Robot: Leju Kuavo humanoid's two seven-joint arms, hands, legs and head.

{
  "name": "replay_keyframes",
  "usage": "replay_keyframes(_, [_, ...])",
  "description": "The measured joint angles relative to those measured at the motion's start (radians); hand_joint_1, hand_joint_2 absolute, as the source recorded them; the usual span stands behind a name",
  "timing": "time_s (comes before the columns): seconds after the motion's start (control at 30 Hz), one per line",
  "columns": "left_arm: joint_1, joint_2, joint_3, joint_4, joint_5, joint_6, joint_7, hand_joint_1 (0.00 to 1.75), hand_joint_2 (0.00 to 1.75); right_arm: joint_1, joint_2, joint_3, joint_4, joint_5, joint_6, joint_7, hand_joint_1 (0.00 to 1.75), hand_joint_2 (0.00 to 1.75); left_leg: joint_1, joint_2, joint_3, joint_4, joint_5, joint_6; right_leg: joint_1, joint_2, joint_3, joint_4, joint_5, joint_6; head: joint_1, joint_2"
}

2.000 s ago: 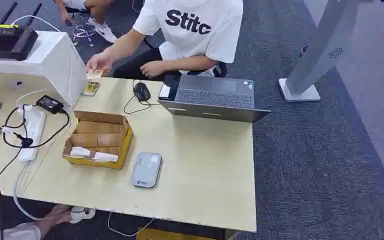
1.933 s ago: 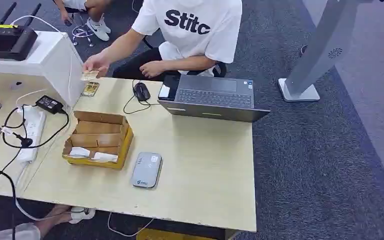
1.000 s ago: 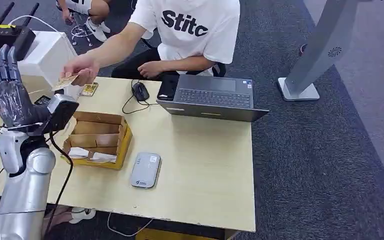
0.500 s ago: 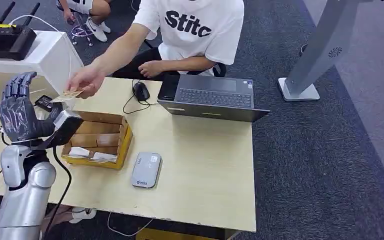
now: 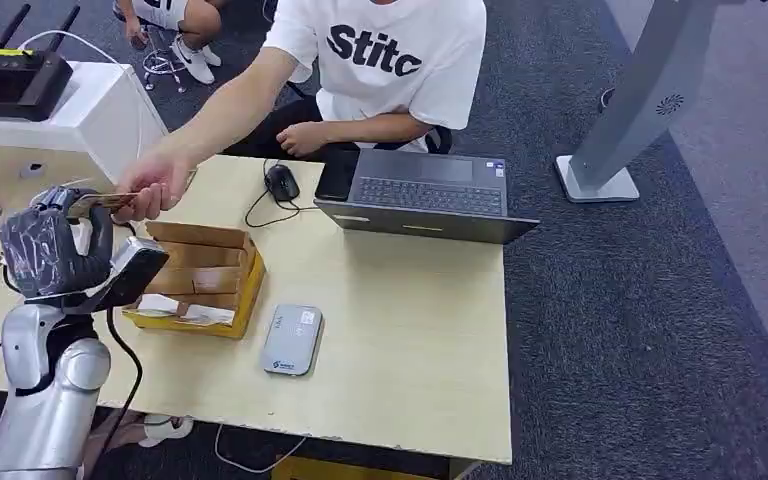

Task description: Pass the card to the sensor for recognition and then transmit it.

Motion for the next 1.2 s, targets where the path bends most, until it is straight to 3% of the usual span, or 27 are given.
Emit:
replay_keyframes(0.3, [0.021, -0.002, 0.000, -0.016, 0.023, -0.026, -0.008, 1.75, 1.75, 0.000, 0.000, 0.000, 0.000, 0.001, -0.003, -0.006, 0.00, 1.75, 0.000, 0.000, 0.000, 0.000, 0.000, 0.000, 0.000, 0.000, 0.000, 0.000, 0.000, 0.000, 0.000, 0.000])
replay_keyframes(0.5, [0.045, -0.014, -0.008, -0.049, 0.053, -0.081, -0.026, 1.75, 1.75, 0.000, 0.000, 0.000, 0.000, -0.008, -0.004, -0.008, 0.00, 1.75, 0.000, 0.000, 0.000, 0.000, 0.000, 0.000, 0.000, 0.000, 0.000, 0.000, 0.000, 0.000, 0.000, 0.000])
replay_keyframes(0.93, [0.101, -0.038, -0.122, -0.114, 0.007, -0.195, -0.010, 1.75, 1.75, -0.007, 0.000, 0.000, -0.002, -0.024, -0.024, -0.018, 0.00, 1.75, 0.000, 0.000, 0.000, 0.000, 0.000, 0.000, 0.000, 0.000, 0.000, 0.000, 0.000, 0.000, 0.000, 0.000])
replay_keyframes(1.2, [0.117, -0.046, -0.192, -0.114, -0.010, -0.223, -0.001, 1.75, 1.75, -0.012, 0.001, -0.002, -0.003, -0.039, -0.042, -0.006, 0.00, 1.75, 0.000, 0.000, 0.000, 0.000, 0.000, 0.000, 0.000, 0.000, 0.000, 0.000, 0.000, 0.000, 0.000, 0.000])
